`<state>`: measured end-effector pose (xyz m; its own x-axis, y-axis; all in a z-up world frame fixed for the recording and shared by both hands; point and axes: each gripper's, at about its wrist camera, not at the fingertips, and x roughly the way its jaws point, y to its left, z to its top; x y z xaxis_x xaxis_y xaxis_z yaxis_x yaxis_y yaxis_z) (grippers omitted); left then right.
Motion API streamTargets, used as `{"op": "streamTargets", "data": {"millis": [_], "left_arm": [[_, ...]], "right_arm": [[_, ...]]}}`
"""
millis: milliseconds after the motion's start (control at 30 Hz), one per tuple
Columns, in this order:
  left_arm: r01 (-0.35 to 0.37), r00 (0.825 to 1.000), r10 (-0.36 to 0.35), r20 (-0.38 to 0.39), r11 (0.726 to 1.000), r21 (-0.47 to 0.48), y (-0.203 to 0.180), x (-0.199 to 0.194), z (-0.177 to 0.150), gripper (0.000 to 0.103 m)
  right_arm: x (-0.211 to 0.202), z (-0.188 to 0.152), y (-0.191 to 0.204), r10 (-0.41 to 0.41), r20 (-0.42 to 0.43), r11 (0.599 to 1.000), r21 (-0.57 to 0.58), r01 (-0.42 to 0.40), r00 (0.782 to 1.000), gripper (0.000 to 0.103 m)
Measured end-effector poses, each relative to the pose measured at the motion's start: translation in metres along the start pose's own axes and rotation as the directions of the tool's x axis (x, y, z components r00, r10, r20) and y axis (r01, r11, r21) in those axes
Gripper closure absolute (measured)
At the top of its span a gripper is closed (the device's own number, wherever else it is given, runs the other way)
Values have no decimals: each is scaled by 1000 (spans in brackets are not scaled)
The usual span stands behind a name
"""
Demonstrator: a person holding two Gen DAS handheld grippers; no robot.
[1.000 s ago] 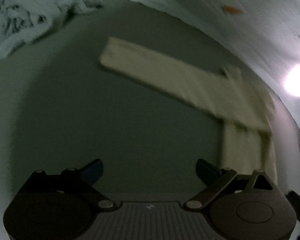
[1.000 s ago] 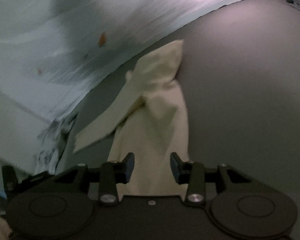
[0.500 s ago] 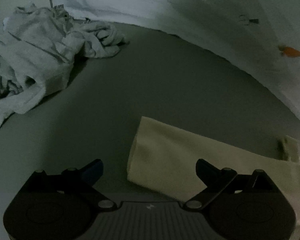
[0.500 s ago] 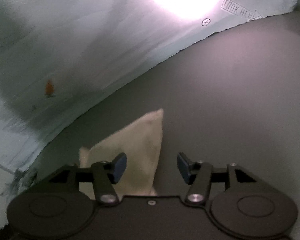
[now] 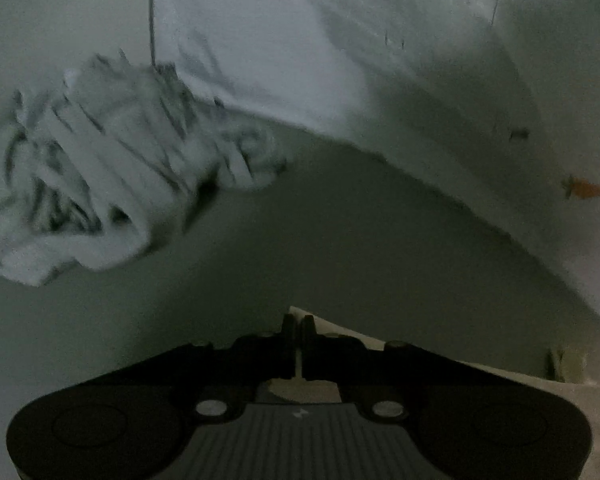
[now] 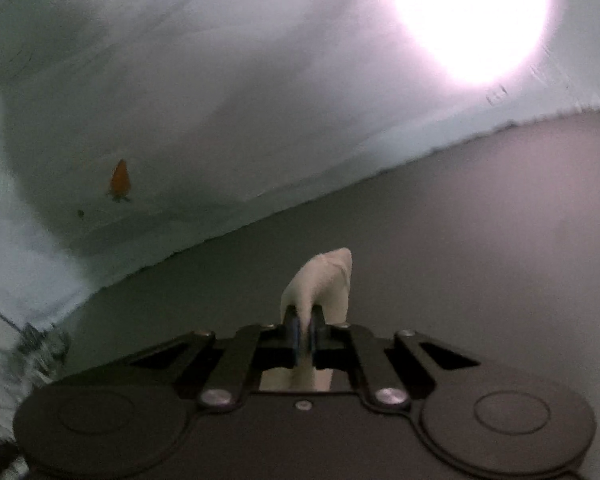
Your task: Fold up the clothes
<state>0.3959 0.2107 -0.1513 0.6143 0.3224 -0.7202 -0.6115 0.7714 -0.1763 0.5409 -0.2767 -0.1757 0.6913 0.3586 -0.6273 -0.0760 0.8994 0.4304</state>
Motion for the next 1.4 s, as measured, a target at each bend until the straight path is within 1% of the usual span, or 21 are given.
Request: {"op": "streamTargets", "data": {"millis": [67,100,233,267,300,367,467,567,633,733,767,833,933,967,1000,1033,1067,1100,1167,1300,1400], "left_arm": [[-2,1000,2,-11,1000,15,2,3,0,101],[-8,1000,8,-26,1000,21,3,9,-3,101],[-25,994,26,-108,1000,17,6,33,-19,100],[-24,994,25,-110,1000,8,7,33,-21,100],[-22,994,21,-108,1000,-7,8,33,-23,100],[-11,994,8,-108,999,-30,9,32,-25,100],[19,996,-23,-88,999,-43,8,25,-23,100],[110,992,-114,-52,991,-70,-1,7,-17,101],[195,979,-199,-38,978,-73,-15,-6,-15,101],[357,932,-357,-66,934,-11,-52,-21,-24,101],[414,907,-410,-96,910,24,-69,-24,-30,101],[493,862,-469,-190,864,103,-102,-23,-49,100],[532,826,-459,-328,827,183,-136,-14,-81,95],[548,805,-454,-382,816,185,-144,-10,-90,91],[563,780,-455,-429,809,167,-148,-8,-97,79],[574,767,-462,-447,804,155,-148,-9,-102,71],[584,758,-470,-453,798,149,-147,-10,-104,67],[585,758,-472,-451,797,149,-145,-13,-105,61],[569,773,-463,-434,808,151,-136,-17,-103,56],[466,825,-396,-403,881,88,-106,-7,-89,55],[365,858,-328,-396,931,18,-82,4,-78,55]], "right_arm": [[15,-2,0,-56,-48,998,-32,55,997,95],[23,-5,-1,-92,-78,995,-44,89,993,89],[16,-7,3,-133,-63,988,-84,127,989,73],[14,-7,5,-143,-59,986,-94,137,988,60],[12,-8,6,-153,-55,984,-104,146,987,52],[7,-8,7,-168,-47,980,-117,162,985,49],[-21,-11,-6,-122,-34,992,-28,121,992,49],[-48,-25,-15,-56,-27,996,67,58,998,58],[-62,-37,-21,-29,-30,993,117,32,999,62],[-82,-60,-28,-6,-44,978,209,15,999,63],[-86,-67,-29,-1,-49,971,240,13,999,64],[-90,-78,-33,12,-55,953,302,5,998,65],[-91,-85,-28,29,-73,947,321,-4,997,65],[-93,-85,-24,36,-76,950,313,-10,996,65],[-94,-84,-21,47,-72,953,302,-24,996,64],[-96,-82,-17,59,-68,956,292,-37,996,64],[-97,-80,-13,72,-65,958,283,-51,995,64],[-97,-80,-11,93,-65,956,283,-71,994,64],[-94,-78,-4,146,-66,950,286,-122,987,64],[-71,-77,16,265,-102,928,296,-225,959,64],[-45,-81,34,364,-146,891,340,-299,920,67]]}}
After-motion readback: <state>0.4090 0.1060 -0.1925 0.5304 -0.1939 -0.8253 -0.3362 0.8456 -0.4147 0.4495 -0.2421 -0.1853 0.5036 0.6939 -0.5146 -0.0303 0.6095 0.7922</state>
